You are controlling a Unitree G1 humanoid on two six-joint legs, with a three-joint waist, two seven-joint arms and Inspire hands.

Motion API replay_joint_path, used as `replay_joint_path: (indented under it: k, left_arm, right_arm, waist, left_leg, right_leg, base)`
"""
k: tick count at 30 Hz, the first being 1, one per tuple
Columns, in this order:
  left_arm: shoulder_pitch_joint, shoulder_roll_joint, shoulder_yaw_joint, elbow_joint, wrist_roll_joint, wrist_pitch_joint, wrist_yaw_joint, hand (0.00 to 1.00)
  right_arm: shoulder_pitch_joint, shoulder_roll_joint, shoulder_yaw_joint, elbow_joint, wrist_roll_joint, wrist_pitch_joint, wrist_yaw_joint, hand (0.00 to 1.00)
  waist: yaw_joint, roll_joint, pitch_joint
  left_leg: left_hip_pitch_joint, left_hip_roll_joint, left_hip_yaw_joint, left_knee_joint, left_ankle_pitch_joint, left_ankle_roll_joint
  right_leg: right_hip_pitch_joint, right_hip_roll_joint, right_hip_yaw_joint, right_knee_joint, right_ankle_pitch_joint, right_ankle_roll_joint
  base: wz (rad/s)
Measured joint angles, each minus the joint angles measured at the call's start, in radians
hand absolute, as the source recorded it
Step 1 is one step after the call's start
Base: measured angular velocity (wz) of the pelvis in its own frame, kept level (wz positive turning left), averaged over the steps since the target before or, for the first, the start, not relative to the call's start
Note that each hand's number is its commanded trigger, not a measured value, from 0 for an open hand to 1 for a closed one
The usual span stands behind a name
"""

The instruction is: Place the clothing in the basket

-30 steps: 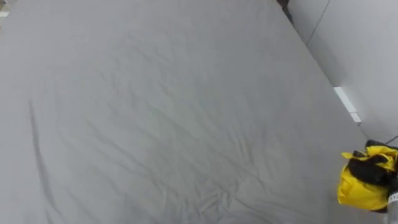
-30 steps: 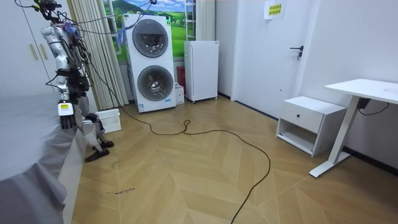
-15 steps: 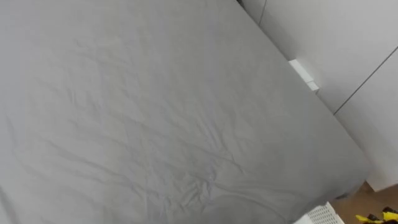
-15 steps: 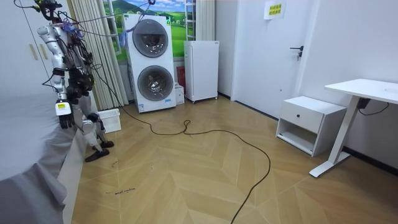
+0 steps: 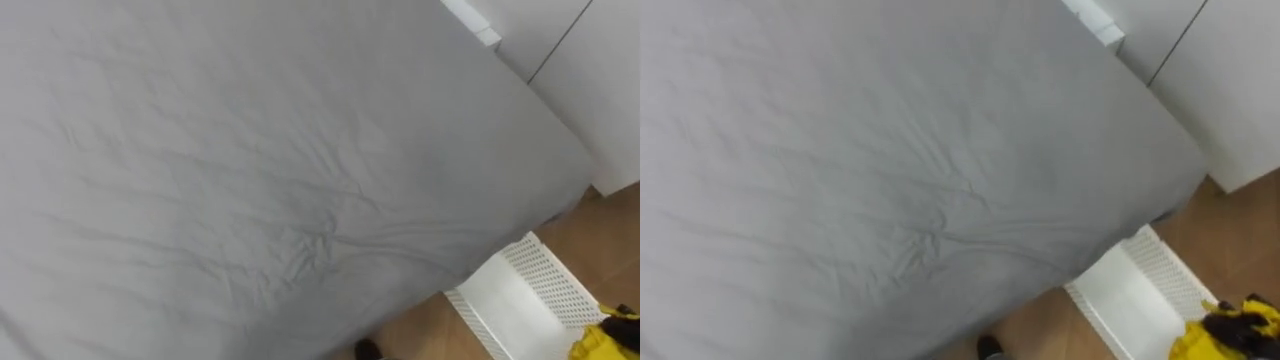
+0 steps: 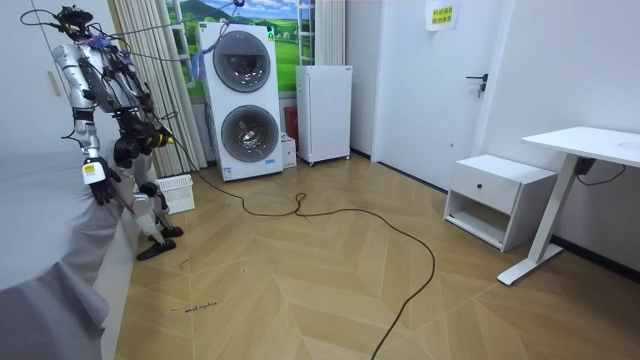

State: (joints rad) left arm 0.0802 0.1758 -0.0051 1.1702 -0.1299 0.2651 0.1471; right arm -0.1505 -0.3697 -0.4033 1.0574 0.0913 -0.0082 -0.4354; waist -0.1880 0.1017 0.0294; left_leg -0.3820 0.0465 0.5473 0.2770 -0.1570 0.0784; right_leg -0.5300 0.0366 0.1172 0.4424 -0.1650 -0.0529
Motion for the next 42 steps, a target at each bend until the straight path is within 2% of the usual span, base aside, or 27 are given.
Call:
replay_joint_path:
  k: [3, 6, 10, 11, 12, 17, 21, 26, 42]
  left_arm:
    - [-0.01, 0.0, -0.032, 0.009, -0.035, -0.018, 0.001, 0.0]
    - [-0.03, 0.001, -0.056, 0.018, -0.055, -0.029, 0.001, 0.0]
    - [-0.05, 0.001, -0.062, 0.028, -0.059, -0.044, 0.002, 0.0]
    - [-0.05, 0.002, -0.077, 0.028, -0.067, -0.054, 0.002, 0.0]
    - [-0.05, 0.003, -0.08, 0.028, -0.076, -0.064, 0.003, 0.0]
    - [-0.049, 0.004, -0.109, 0.028, -0.114, -0.093, 0.003, 0.0]
    - [-0.048, 0.005, -0.123, 0.028, -0.145, -0.099, 0.004, 0.0]
    - [-0.047, 0.007, -0.156, 0.028, -0.162, -0.106, 0.021, 0.0]
    - [-0.044, 0.009, -0.178, 0.028, -0.198, -0.124, 0.037, 0.0]
  right_arm:
    - [-0.038, -0.012, 0.03, 0.031, 0.027, -0.018, -0.028, 1.0]
    - [-0.049, -0.017, 0.051, 0.044, 0.029, -0.036, -0.041, 1.0]
    - [-0.056, -0.023, 0.058, 0.077, 0.062, -0.048, -0.049, 1.0]
    - [-0.059, -0.025, 0.063, 0.088, 0.075, -0.049, -0.05, 0.22]
    - [-0.068, -0.03, 0.071, 0.11, 0.091, -0.056, -0.051, 0.0]
    - [-0.096, -0.078, 0.071, 0.167, 0.148, -0.069, -0.057, 0.0]
    - [-0.103, -0.102, 0.078, 0.184, 0.175, -0.104, -0.066, 0.0]
    - [-0.105, -0.104, 0.09, 0.196, 0.19, -0.114, -0.068, 0.0]
    - [-0.1, -0.108, 0.109, 0.229, 0.22, -0.135, -0.074, 0.0]
  waist:
    - [0.007, 0.02, -0.0025]
    - [0.01, 0.033, -0.0008]
    - [0.033, 0.034, -0.0009]
    - [0.036, 0.035, -0.0016]
    - [0.039, 0.037, -0.0004]
    - [0.046, 0.045, -0.0005]
    - [0.05, 0.045, -0.0003]
    - [0.054, 0.044, 0.0001]
    - [0.052, 0.045, 0.0001]
  left_leg:
    - [-0.045, 0.003, 0.014, 0.023, -0.005, 0.007]
    - [-0.086, 0.003, 0.014, 0.042, -0.006, 0.01]
    - [-0.104, 0.002, 0.014, 0.051, -0.006, 0.009]
    - [-0.11, 0.001, 0.014, 0.05, -0.006, 0.009]
    - [-0.116, 0.001, 0.014, 0.05, -0.005, 0.008]
    - [-0.131, -0.006, 0.001, 0.053, -0.005, 0.008]
    - [-0.13, -0.007, -0.002, 0.054, -0.005, 0.008]
    - [-0.13, -0.007, -0.007, 0.053, -0.005, 0.008]
    - [-0.132, -0.006, -0.017, 0.059, -0.005, 0.007]
  right_leg:
    - [-0.05, -0.001, 0.007, 0.035, -0.007, -0.001]
    - [-0.098, -0.004, 0.009, 0.068, -0.015, -0.002]
    - [-0.125, -0.008, 0.007, 0.096, -0.028, -0.008]
    - [-0.132, -0.009, 0.006, 0.1, -0.031, -0.009]
    - [-0.139, -0.009, 0.004, 0.101, -0.031, -0.01]
    - [-0.154, -0.019, -0.007, 0.115, -0.039, -0.011]
    - [-0.153, -0.021, -0.011, 0.115, -0.046, -0.012]
    - [-0.151, -0.021, -0.013, 0.115, -0.051, -0.015]
    - [-0.146, -0.023, -0.023, 0.117, -0.056, -0.016]
  base:
    - [-0.04]
    - [0.05]
    - [0.04]
    - [0.07]
    - [0.05]
    - [0.09]
    - [0.02]
    - [0.03]
    - [0.01]
